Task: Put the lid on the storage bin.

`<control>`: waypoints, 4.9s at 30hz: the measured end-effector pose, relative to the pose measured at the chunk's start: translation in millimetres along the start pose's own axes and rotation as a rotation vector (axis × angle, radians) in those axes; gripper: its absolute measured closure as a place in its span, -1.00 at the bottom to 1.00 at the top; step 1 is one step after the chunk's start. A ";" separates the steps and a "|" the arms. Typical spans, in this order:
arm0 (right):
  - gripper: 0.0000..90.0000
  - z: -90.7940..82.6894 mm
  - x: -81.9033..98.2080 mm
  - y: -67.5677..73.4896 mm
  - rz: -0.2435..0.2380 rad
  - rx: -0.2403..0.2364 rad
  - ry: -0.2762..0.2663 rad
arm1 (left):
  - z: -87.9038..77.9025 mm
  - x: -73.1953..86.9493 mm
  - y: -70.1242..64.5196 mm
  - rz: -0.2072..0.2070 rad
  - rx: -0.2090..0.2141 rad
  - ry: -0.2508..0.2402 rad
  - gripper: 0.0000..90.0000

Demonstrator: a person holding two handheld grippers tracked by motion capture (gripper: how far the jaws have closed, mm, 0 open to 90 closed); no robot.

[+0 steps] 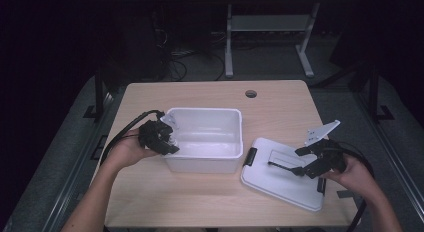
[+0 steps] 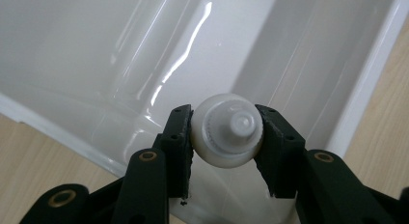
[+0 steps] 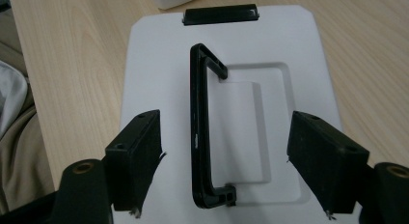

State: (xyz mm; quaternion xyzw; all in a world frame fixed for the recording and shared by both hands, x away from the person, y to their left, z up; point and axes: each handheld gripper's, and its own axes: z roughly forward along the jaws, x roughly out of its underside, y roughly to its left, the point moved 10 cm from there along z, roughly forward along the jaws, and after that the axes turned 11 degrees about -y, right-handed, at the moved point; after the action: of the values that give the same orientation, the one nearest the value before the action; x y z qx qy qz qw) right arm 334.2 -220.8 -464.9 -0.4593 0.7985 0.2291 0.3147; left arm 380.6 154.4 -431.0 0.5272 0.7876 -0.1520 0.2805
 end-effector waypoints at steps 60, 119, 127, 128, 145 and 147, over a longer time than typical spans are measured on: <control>-0.39 1.6 -1.8 0.2 0.001 -0.004 0.018 | -33.6 -3.5 -6.9 0.035 -0.030 -0.035 0.35; -0.40 8.1 -9.9 4.9 -0.013 0.010 0.033 | -79.4 72.2 -40.3 -0.028 -0.094 -0.119 0.18; -0.40 11.1 -9.0 6.0 -0.010 0.004 0.035 | -69.8 87.1 -43.3 -0.050 -0.080 -0.126 0.08; -0.40 11.6 -9.0 6.4 -0.010 0.004 0.036 | -68.0 88.6 -43.9 -0.054 -0.077 -0.126 0.06; -0.40 11.3 -7.9 7.7 -0.005 0.006 0.033 | -43.5 109.0 -52.6 -0.079 -0.060 -0.128 -0.10; -0.40 11.8 -7.7 8.1 -0.006 0.003 0.035 | -41.2 111.2 -54.1 -0.088 -0.063 -0.133 -0.12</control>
State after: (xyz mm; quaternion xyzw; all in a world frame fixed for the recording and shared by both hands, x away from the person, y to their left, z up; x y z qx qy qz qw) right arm 333.4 -204.7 -467.0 -0.4650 0.8029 0.2191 0.3019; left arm 287.6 237.9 -468.2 0.4717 0.7939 -0.1739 0.3419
